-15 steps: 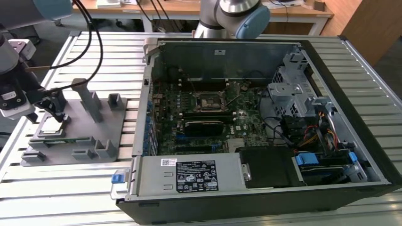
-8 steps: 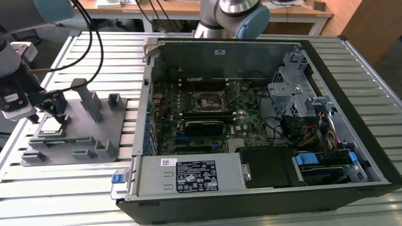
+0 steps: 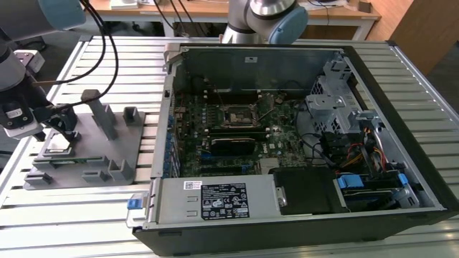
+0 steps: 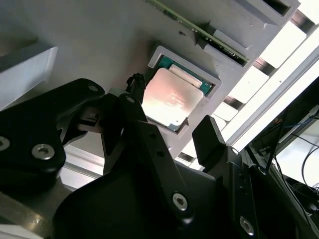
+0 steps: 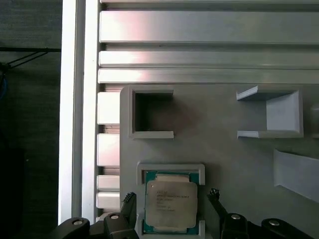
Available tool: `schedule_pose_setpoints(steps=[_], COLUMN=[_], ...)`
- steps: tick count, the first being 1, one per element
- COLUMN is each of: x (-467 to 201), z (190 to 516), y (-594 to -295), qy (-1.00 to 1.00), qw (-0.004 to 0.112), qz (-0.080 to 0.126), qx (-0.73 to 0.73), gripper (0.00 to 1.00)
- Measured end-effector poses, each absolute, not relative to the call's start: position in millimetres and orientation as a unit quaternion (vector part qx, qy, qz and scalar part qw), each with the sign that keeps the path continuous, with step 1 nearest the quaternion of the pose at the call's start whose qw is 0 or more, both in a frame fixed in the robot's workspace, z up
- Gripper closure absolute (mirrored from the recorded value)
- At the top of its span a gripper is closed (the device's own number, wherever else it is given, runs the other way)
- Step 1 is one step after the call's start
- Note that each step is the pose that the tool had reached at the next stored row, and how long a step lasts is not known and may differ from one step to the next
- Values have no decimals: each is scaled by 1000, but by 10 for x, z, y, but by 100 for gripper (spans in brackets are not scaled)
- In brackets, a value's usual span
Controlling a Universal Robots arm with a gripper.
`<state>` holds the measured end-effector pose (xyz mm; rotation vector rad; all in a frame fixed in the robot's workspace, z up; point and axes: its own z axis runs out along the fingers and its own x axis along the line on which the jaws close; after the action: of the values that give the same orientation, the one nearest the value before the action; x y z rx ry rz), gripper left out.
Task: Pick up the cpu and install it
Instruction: 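Pick up the cpu and move it towards the insertion slot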
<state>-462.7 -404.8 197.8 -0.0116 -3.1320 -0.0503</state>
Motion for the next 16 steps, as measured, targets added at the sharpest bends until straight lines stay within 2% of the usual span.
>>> schedule_pose_setpoints(steps=[16], x=[-4642], z=[1855], y=[-4039], qy=[-1000], qw=[5], qz=[-15], qx=[-4], gripper=[35])
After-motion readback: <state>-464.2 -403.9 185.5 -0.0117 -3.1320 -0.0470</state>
